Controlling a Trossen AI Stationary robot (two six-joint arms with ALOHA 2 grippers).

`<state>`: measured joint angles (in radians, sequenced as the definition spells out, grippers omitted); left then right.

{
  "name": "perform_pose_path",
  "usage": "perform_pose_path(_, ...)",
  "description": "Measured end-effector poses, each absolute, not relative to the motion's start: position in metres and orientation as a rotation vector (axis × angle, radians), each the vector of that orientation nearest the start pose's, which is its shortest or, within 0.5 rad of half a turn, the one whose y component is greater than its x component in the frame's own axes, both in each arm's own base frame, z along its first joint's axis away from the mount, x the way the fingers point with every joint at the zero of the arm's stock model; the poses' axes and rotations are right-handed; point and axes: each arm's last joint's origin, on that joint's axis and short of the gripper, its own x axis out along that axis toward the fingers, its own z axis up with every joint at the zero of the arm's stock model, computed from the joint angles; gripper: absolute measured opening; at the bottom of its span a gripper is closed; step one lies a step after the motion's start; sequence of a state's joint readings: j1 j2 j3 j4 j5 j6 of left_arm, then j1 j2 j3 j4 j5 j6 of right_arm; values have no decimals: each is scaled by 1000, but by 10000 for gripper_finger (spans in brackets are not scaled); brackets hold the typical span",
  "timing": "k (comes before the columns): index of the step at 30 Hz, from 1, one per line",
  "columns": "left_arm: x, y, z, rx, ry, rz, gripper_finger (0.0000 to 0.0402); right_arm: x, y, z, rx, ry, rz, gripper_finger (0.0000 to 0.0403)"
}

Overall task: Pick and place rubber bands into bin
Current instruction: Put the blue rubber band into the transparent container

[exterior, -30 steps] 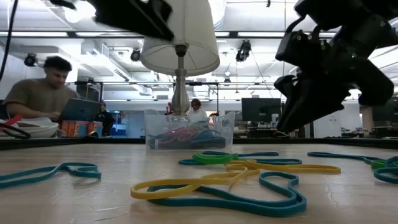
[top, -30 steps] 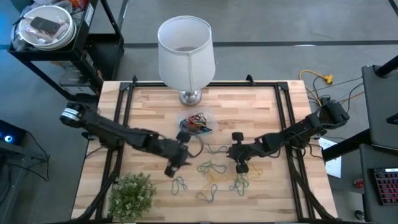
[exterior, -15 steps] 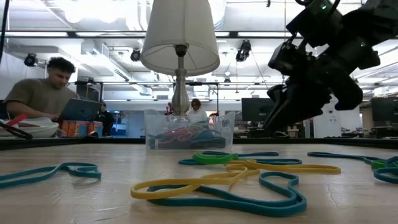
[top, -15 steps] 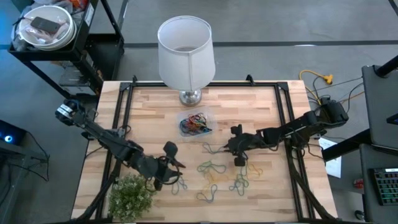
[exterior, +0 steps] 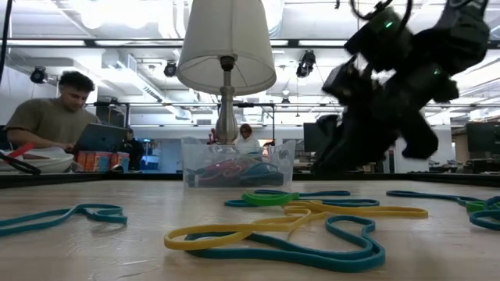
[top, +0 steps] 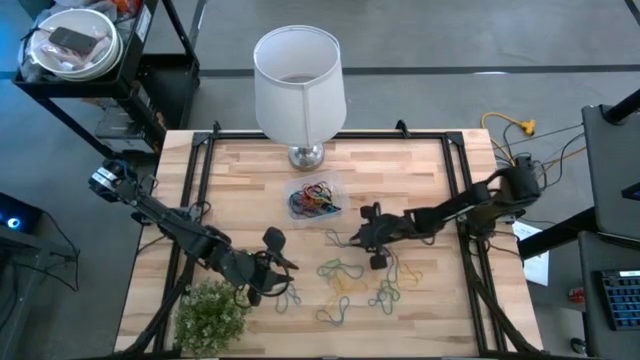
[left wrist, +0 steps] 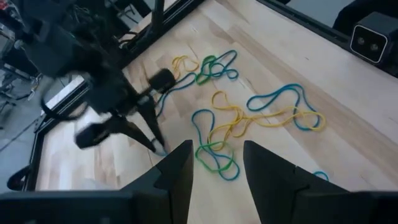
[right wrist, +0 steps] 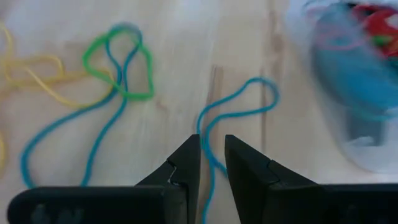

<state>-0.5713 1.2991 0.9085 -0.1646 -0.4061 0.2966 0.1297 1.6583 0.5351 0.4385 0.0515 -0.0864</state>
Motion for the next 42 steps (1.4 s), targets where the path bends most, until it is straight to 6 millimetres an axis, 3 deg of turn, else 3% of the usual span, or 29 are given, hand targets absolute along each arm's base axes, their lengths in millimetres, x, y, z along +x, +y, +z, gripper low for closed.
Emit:
perform_pose_path(10, 240, -141, 266, 554, 476, -235, 125, 301, 24, 96, -85, 838, 63, 68)
perform_pose_path(20, 240, -141, 267, 547, 462, -233, 125, 297, 22, 91, -2, 924, 89, 66)
perform_pose_path(28, 240, -141, 266, 547, 462, -233, 125, 292, 27, 91, -11, 964, 142, 11)
perform_pose_path(34, 240, -141, 266, 548, 464, -233, 125, 286, 33, 105, -48, 951, 177, 8)
perform_pose_path(42, 240, -141, 266, 547, 462, -233, 125, 271, 62, 140, -225, 842, 203, 8)
